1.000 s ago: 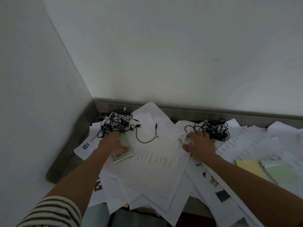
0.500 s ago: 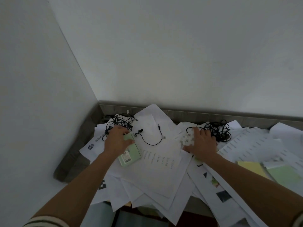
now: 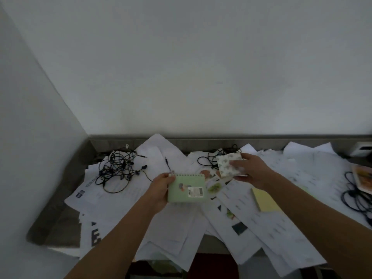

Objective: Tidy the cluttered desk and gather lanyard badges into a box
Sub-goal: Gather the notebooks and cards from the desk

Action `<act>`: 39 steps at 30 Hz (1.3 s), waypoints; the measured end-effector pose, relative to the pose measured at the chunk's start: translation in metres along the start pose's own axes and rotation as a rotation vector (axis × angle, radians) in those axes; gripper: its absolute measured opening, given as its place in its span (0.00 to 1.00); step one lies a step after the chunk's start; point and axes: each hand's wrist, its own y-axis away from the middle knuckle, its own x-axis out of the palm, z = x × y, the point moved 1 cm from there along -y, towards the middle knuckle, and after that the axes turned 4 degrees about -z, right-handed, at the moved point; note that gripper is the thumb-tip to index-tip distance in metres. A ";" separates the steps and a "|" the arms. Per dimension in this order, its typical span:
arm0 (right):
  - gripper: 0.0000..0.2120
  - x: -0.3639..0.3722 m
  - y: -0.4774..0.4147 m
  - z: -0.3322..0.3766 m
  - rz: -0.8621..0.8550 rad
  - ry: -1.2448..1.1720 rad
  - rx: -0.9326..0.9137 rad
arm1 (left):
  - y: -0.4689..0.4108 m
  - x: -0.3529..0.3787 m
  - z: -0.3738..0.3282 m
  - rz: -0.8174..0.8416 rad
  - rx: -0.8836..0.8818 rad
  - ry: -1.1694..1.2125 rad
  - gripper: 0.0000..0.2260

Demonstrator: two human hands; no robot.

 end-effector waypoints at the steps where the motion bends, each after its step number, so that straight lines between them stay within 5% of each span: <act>1: 0.14 -0.012 0.005 -0.002 0.036 -0.054 0.044 | 0.000 0.013 0.011 0.048 -0.049 0.027 0.11; 4: 0.12 -0.033 0.015 -0.017 0.116 -0.065 0.095 | -0.002 0.041 0.039 0.140 -0.179 0.064 0.13; 8: 0.19 -0.031 0.028 -0.040 0.252 0.252 0.082 | -0.006 0.060 0.067 0.178 -0.284 0.072 0.11; 13: 0.15 -0.010 0.022 -0.062 -0.014 0.804 -0.279 | -0.016 0.058 0.081 0.127 -0.258 0.008 0.10; 18: 0.17 0.003 0.010 -0.069 -0.049 0.832 -0.440 | -0.015 0.056 0.082 0.197 -0.181 -0.008 0.06; 23: 0.18 -0.016 -0.001 -0.060 -0.129 0.863 -0.522 | -0.018 0.056 0.084 0.222 -0.123 -0.079 0.16; 26: 0.21 -0.063 -0.008 -0.047 -0.152 1.144 -0.403 | -0.019 0.058 0.084 0.194 -0.132 -0.084 0.17; 29: 0.31 -0.099 -0.006 -0.048 0.007 1.311 -0.145 | -0.016 0.058 0.081 0.185 -0.168 -0.030 0.15; 34: 0.37 -0.106 -0.006 -0.056 -0.012 1.463 -0.242 | -0.004 0.069 0.076 0.198 -0.183 0.036 0.15; 39: 0.21 -0.118 -0.003 -0.051 -0.040 1.255 -0.402 | 0.029 0.108 0.087 0.244 -0.171 0.124 0.14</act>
